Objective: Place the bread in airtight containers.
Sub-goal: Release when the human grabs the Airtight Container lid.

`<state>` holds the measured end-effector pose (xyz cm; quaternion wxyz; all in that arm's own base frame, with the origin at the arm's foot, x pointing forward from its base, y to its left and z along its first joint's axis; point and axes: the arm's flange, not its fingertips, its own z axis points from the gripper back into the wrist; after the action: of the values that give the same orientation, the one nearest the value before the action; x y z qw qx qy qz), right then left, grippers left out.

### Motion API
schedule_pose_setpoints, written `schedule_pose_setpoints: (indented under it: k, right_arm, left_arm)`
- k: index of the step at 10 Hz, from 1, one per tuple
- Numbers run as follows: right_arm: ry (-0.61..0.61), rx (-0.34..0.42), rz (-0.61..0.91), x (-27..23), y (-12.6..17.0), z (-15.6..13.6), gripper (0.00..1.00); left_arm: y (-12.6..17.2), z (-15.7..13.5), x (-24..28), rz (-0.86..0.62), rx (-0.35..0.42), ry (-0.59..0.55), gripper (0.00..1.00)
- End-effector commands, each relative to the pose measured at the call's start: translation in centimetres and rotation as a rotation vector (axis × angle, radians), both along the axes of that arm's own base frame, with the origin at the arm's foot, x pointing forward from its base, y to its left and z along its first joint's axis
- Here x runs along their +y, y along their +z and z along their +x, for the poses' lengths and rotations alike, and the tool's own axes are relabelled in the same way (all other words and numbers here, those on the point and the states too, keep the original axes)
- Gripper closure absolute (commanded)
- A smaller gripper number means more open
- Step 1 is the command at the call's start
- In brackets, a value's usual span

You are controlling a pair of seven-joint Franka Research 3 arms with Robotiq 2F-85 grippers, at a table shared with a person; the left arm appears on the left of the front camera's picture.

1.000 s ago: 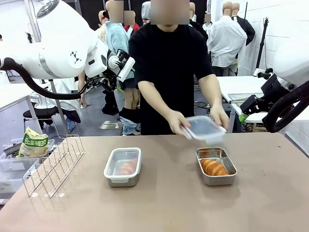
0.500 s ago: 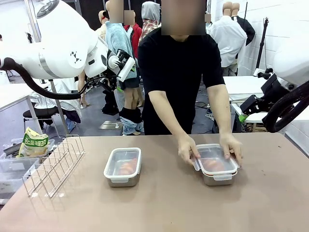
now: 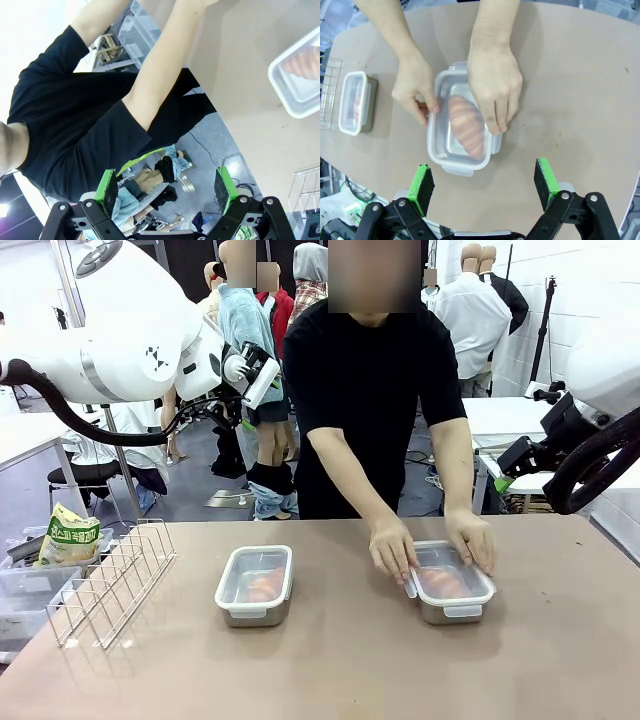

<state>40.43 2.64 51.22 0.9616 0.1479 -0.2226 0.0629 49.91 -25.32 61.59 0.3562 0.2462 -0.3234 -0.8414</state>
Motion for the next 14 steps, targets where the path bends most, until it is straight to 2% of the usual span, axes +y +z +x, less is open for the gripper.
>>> schedule_pose_setpoints:
  k: [1,14]
  right_arm:
    - [0.001,0.000,0.002,0.06,-0.09,0.05,0.00]
    - [0.001,0.000,0.002,0.06,-0.09,0.05,0.00]
  left_arm:
    - [0.10,0.00,0.11,-0.005,0.001,0.008,0.00]
    - [0.10,0.00,0.11,-0.005,0.001,0.008,0.00]
